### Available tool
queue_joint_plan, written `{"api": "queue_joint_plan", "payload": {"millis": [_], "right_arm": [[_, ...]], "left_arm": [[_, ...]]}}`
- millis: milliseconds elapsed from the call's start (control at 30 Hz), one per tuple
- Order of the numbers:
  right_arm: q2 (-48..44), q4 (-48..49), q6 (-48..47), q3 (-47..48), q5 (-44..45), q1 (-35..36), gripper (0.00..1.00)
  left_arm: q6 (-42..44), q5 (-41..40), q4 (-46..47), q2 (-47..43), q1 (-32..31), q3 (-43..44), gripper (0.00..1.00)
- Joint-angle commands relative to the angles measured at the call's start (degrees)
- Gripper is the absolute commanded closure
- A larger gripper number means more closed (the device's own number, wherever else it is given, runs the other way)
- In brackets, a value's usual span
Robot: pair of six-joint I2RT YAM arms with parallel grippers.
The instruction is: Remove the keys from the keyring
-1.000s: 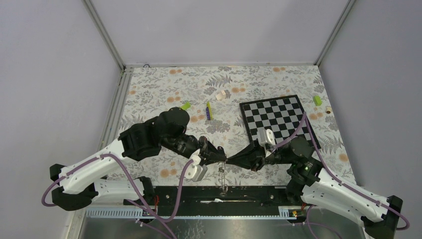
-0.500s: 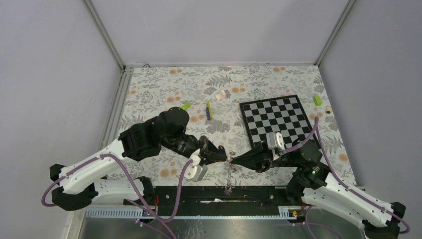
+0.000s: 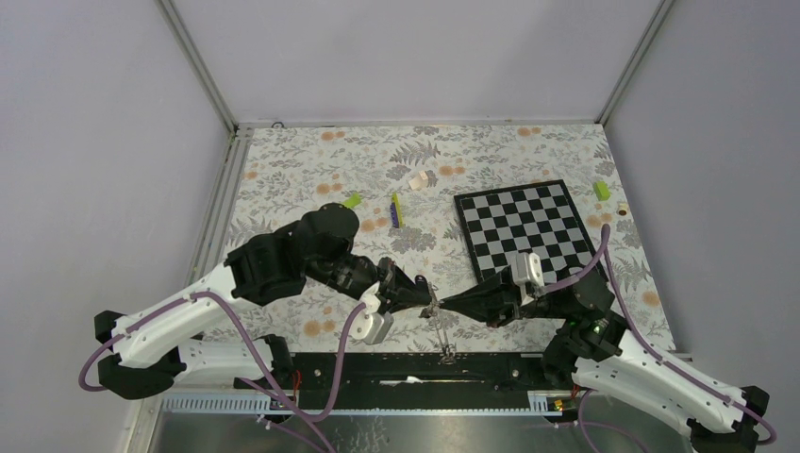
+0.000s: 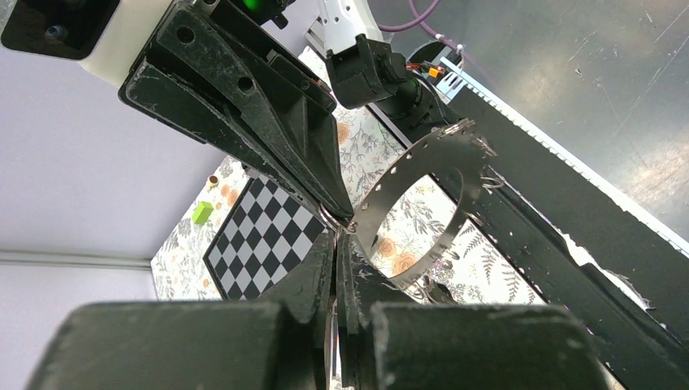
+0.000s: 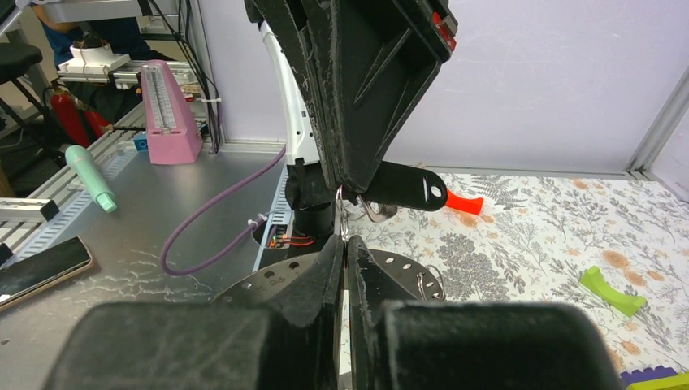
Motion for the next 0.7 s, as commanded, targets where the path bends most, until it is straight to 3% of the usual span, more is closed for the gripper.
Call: {"api": "queue_joint_plan", "payload": {"millis": [0, 567, 667], "right_arm": [[-2.4, 5.8, -0.7, -0.6, 2.0, -0.1, 1.00], [-4.5, 7.6, 0.0, -1.0, 3.6, -0.1, 1.00], [-4.4, 7.3, -0.1, -1.3, 4.7, -0.1, 1.00]], "left_arm": [[0.1, 2.2, 1.6, -1.1, -0.3, -0.3, 1.00], [-2.7, 0.9, 5.8, -3.9, -0.2, -5.0, 1.00], [-9.5, -3.1, 8.5, -4.3, -0.2, -6.6, 1.00]]}}
